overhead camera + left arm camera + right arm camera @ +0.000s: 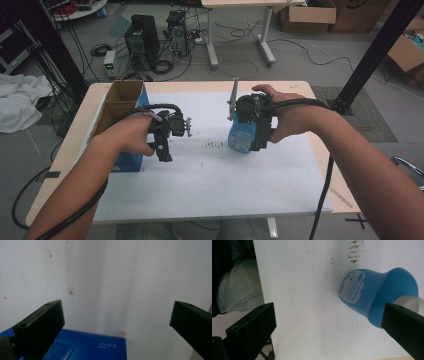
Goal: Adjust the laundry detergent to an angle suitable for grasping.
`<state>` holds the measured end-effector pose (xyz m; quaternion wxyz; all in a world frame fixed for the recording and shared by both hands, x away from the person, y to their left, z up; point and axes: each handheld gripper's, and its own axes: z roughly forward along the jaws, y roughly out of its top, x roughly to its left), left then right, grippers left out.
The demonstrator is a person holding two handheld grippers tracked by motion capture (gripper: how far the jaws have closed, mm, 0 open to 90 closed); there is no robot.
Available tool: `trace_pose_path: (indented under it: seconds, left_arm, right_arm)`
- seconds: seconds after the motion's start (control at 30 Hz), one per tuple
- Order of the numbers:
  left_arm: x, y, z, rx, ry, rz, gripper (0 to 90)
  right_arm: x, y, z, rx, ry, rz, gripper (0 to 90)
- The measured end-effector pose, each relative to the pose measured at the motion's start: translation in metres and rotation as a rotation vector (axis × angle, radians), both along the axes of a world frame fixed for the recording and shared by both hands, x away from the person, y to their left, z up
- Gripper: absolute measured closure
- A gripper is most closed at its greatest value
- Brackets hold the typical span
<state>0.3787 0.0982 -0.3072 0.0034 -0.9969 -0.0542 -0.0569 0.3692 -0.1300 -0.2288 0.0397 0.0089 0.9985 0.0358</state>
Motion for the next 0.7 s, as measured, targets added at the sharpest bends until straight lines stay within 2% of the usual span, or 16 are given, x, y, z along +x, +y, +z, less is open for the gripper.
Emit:
trace_pose_path:
  seconds: [0.23, 0.33, 0.37, 0.47, 0.7]
  left_arm:
    - [-0.0038, -0.0015, 0.0049, -0.017, -0.004, 0.002, 0.1]
    - [-0.0037, -0.002, 0.0045, -0.013, -0.002, 0.001, 0.1]
    - [-0.0036, -0.0033, 0.0046, 0.001, 0.0, 0.003, 0.1]
    - [-0.0034, -0.0034, 0.0057, -0.011, -0.008, -0.002, 0.1]
    - [-0.0003, 0.0003, 0.0047, -0.008, -0.009, 0.004, 0.1]
  right_arm:
    - [-0.0028, 0.0021, -0.0008, -0.004, -0.001, 0.014, 0.0]
    - [-0.0023, 0.002, -0.0016, -0.004, -0.001, 0.016, 0.0]
    - [-0.0018, 0.0014, -0.0019, 0.006, -0.002, 0.012, 0.0]
    - [-0.0022, 0.001, -0.0028, -0.001, 0.0, 0.012, 0.0]
    - [-0.0007, 0.0038, -0.0025, -0.009, 0.003, 0.009, 0.0]
